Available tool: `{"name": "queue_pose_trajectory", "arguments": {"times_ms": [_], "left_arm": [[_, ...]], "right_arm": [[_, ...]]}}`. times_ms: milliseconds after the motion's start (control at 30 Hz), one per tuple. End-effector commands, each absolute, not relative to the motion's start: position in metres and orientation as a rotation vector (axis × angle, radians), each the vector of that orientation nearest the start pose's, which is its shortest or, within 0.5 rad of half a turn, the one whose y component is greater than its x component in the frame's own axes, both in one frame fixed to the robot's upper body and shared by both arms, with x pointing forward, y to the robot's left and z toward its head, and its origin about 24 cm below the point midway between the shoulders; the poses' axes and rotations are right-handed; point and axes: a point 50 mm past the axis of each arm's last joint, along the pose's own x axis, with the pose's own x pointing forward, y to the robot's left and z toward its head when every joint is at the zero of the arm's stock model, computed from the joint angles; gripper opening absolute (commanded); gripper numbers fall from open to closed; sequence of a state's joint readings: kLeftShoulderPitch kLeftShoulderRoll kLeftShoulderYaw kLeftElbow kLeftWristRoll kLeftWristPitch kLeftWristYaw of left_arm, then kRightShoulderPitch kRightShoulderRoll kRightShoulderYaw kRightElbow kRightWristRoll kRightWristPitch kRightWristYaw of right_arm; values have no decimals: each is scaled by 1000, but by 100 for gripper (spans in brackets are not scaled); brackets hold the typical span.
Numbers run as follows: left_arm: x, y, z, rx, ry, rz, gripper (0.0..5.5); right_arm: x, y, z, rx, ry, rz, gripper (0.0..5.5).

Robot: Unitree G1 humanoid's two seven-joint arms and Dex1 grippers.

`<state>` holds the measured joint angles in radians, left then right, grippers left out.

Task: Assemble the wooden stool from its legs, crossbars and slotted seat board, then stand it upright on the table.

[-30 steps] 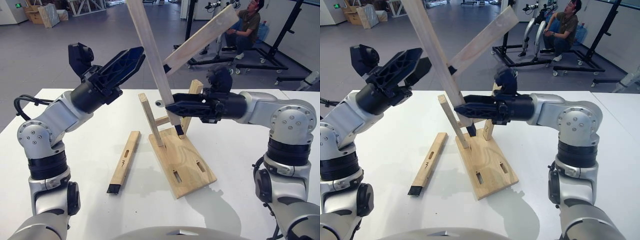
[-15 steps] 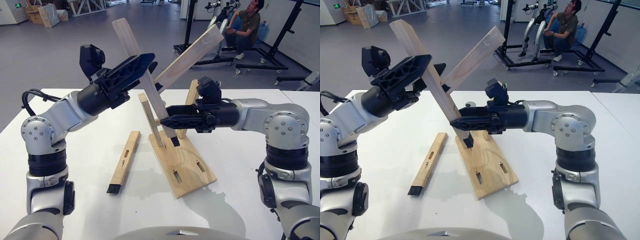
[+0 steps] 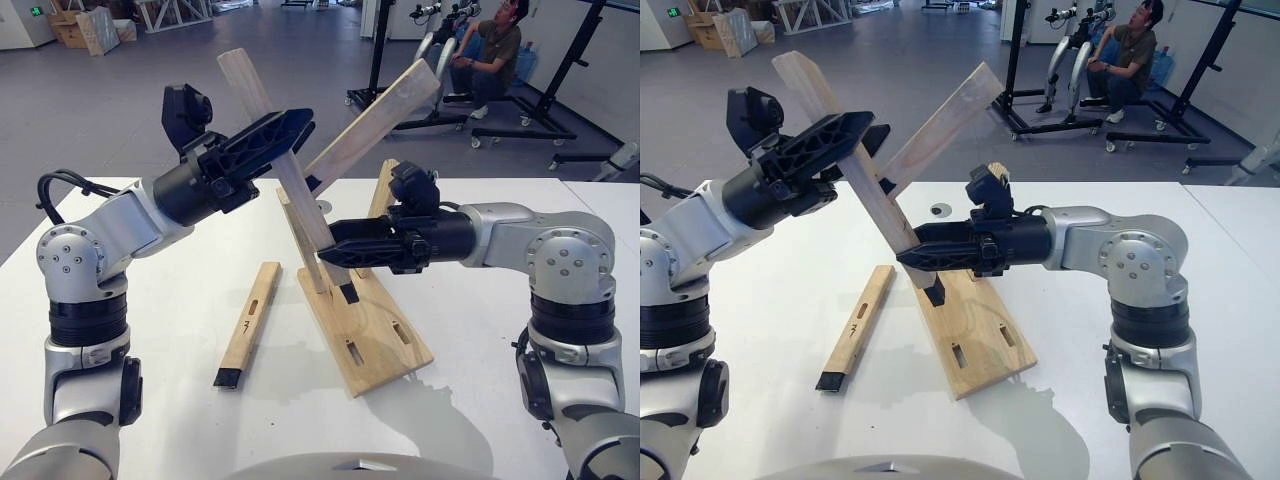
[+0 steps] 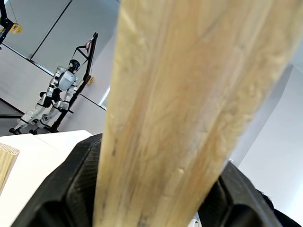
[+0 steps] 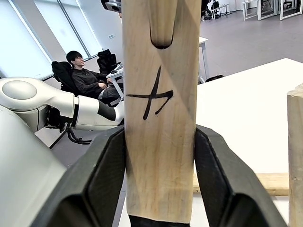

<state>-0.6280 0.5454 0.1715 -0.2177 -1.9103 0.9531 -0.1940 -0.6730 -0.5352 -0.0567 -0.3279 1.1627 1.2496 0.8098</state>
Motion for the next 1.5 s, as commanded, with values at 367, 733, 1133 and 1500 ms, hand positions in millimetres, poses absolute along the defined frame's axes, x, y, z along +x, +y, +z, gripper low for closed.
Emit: {"name": "queue_pose_trajectory", "arguments": {"times_ms": [367,733,1133,1500], "left_arm": [[244,137,258,-759,52,-1357,230],[245,136,247,-706,71,-1313,212],[234,122,223,-528,45,-1231,205],[239,102,165,-442,-34,-988,204]], "right_arm": [[247,-116,214,257,282,1513,205],[246,-122,211,297,305,1496,423],[230,-195,210,302,324,1293,540],[226,-204,167,205,464,1184,540]]}}
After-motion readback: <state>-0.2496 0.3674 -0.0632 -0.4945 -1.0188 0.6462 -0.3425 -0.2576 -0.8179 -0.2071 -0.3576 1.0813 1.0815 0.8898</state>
